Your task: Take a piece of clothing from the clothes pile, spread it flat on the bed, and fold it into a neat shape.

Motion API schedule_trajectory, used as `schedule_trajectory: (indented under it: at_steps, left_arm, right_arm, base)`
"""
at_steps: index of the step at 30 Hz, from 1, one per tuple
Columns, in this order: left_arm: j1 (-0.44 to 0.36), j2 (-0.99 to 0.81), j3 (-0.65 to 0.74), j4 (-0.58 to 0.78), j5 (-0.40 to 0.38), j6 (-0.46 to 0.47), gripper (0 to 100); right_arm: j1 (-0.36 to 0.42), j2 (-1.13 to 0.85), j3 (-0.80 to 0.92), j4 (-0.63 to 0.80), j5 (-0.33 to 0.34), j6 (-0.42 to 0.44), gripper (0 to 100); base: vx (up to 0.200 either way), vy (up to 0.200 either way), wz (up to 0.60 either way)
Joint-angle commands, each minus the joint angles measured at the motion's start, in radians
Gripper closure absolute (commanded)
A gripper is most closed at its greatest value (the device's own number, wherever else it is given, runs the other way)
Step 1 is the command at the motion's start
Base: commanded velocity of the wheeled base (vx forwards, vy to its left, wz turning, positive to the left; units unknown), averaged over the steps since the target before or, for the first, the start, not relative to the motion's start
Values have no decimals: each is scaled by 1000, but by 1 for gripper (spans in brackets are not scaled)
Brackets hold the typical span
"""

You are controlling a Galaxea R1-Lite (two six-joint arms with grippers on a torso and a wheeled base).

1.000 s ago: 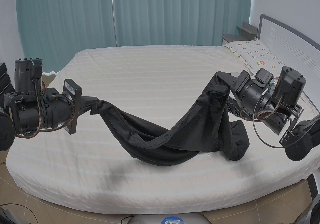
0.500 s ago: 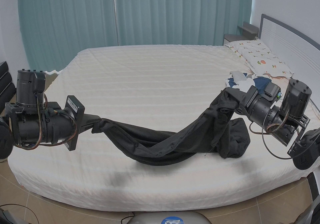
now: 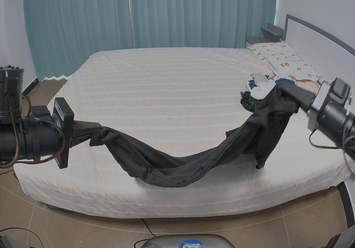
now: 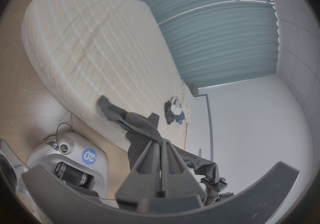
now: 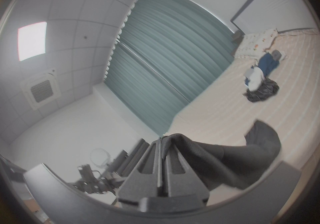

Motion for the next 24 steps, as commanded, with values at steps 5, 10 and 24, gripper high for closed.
schedule_trajectory:
  at_steps: [5,10,24]
  left_arm:
    - [62,-93,-240,63,26,-2,100]
    - [96,-3,-299,71,31,-3,100]
    - [136,243,-319,54,18,-12,100]
  right_arm:
    - [12,-134,-346,87,-40,0,100]
    - [-57,9,-518,98,-30,1,100]
    - [-154,376,-671,68,-23,-13,100]
  base:
    - [0,0,0]
    - [0,0,0]
    - [71,0,0]
